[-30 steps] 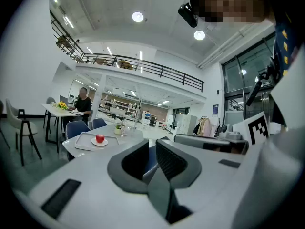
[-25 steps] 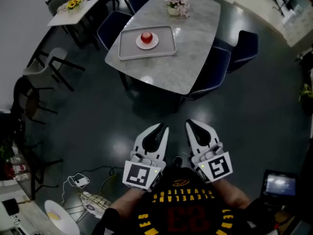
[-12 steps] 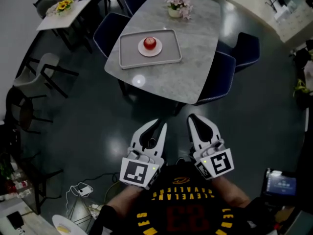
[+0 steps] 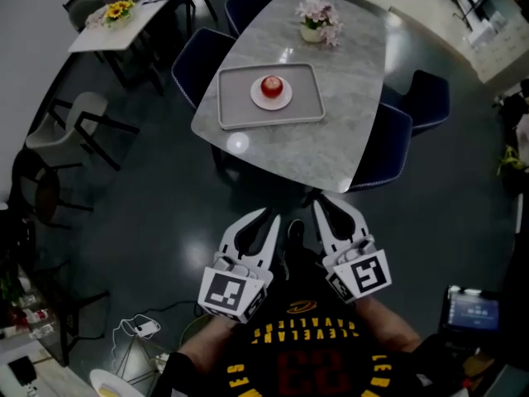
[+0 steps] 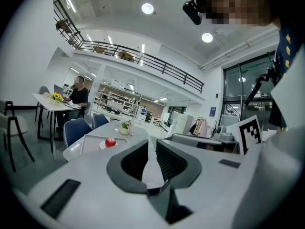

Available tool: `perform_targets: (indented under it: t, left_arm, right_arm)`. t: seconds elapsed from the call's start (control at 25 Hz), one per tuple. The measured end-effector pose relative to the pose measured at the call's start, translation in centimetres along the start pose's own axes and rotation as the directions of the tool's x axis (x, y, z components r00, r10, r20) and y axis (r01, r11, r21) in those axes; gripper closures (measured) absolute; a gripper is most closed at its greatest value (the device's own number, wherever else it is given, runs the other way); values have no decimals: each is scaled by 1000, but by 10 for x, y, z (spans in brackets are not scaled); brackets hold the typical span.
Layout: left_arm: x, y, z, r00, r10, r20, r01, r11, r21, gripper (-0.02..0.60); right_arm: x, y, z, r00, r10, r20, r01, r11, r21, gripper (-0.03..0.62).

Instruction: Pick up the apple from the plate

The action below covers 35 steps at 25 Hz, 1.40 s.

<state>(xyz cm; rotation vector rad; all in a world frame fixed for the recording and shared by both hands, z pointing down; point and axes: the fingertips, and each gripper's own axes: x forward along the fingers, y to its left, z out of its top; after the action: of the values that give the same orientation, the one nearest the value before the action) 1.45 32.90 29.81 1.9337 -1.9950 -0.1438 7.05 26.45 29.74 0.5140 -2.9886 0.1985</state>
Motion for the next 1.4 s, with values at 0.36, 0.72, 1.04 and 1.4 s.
perform_targets:
  t: [0.36, 0.72, 1.04, 1.4]
  left_arm:
    - [22, 39, 20, 998, 47, 30, -48, 999, 19, 529]
    - [92, 78, 46, 995, 93, 40, -94, 996, 11, 529]
    - [162, 89, 62, 992, 124, 34, -124, 992, 6, 529]
    - [215, 90, 67, 989, 147, 2, -147, 989, 5, 529]
  right_arm:
    - [63, -12, 10, 997, 69, 16, -70, 998, 10, 554]
    - [135, -58, 27, 989, 147, 30, -147, 989, 23, 554]
    - [176, -112, 33, 981, 196, 6, -196, 980, 43, 554]
    - [206, -163, 30, 976, 215, -14, -213, 973, 91, 554]
